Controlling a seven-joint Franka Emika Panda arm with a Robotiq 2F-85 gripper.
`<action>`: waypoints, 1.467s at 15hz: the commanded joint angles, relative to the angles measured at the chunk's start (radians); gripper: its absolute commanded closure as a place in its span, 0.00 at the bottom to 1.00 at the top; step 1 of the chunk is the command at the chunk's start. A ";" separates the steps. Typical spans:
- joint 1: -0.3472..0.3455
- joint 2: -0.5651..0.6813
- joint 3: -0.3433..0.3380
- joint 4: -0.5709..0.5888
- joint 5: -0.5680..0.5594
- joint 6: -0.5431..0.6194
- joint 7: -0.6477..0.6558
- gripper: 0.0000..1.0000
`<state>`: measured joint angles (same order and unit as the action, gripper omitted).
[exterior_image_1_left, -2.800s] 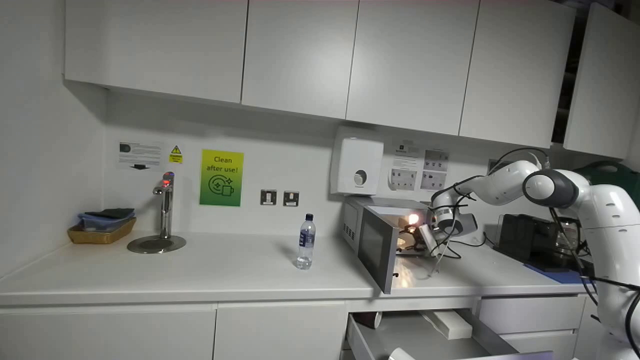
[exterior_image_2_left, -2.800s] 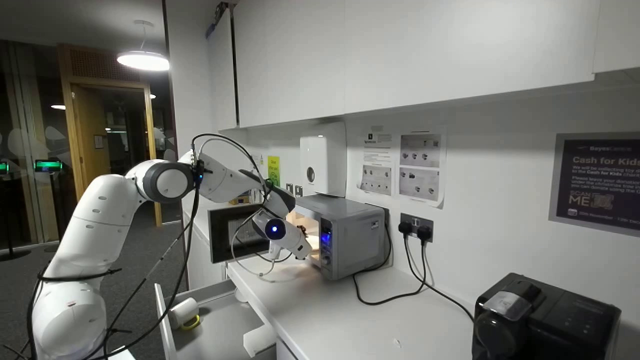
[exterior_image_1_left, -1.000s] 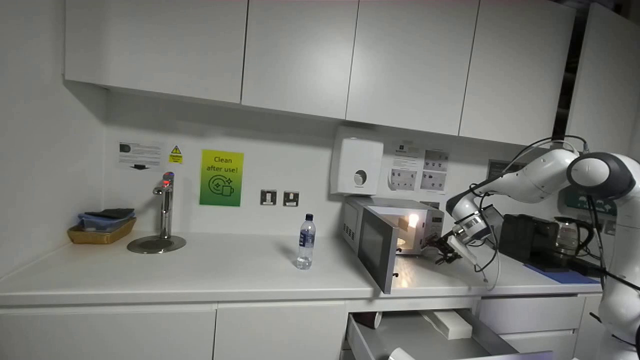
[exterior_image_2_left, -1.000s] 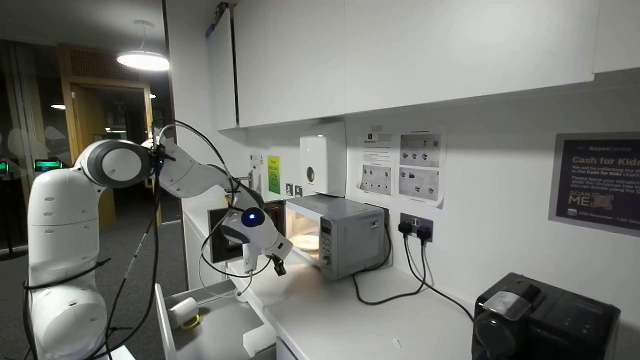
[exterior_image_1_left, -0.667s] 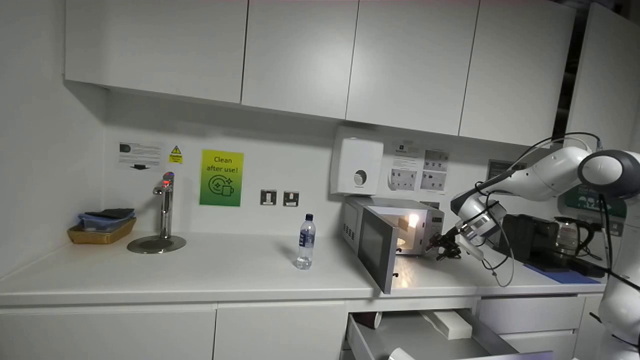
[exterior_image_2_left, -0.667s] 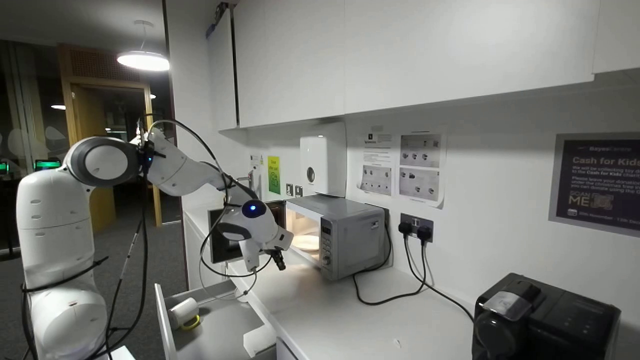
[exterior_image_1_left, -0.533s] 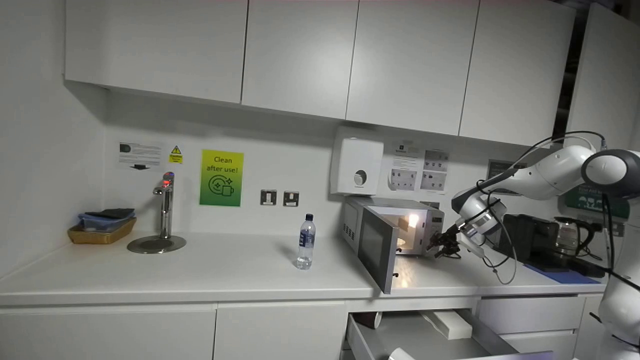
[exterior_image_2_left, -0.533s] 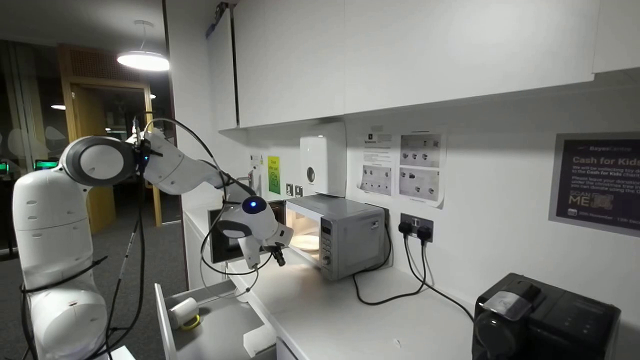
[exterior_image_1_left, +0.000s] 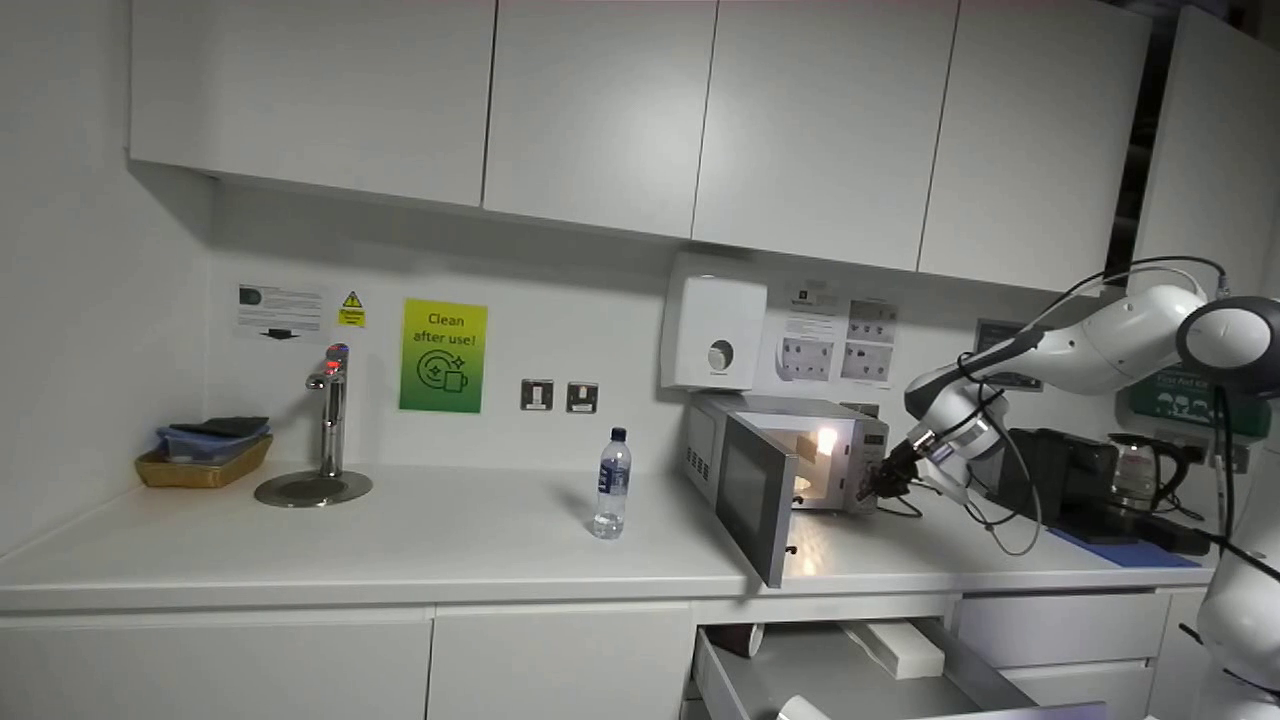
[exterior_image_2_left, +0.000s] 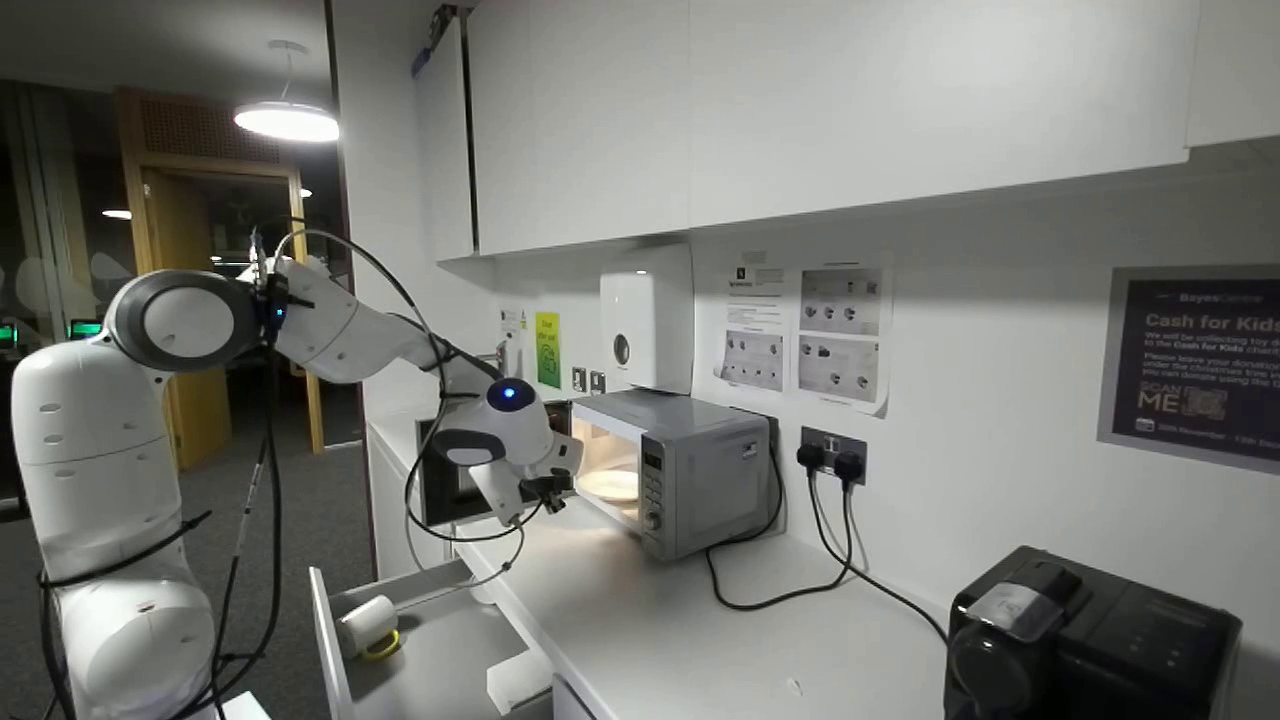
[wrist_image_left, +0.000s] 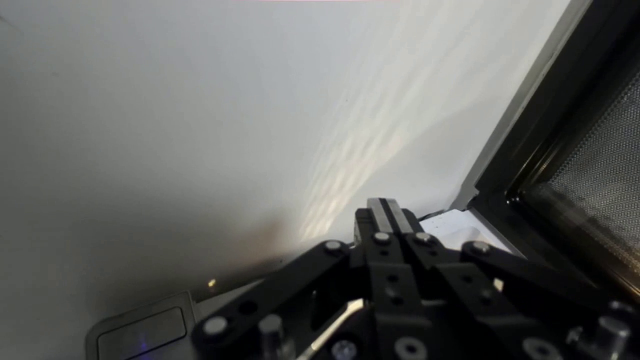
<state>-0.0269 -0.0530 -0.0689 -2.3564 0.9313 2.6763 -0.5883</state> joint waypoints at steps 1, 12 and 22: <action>-0.004 -0.009 -0.006 0.022 -0.026 -0.051 -0.055 1.00; -0.005 0.002 -0.005 0.065 -0.013 -0.098 -0.113 0.99; -0.007 0.003 -0.011 0.072 -0.012 -0.112 -0.115 0.99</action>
<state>-0.0283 -0.0499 -0.0843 -2.2850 0.9218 2.5656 -0.7064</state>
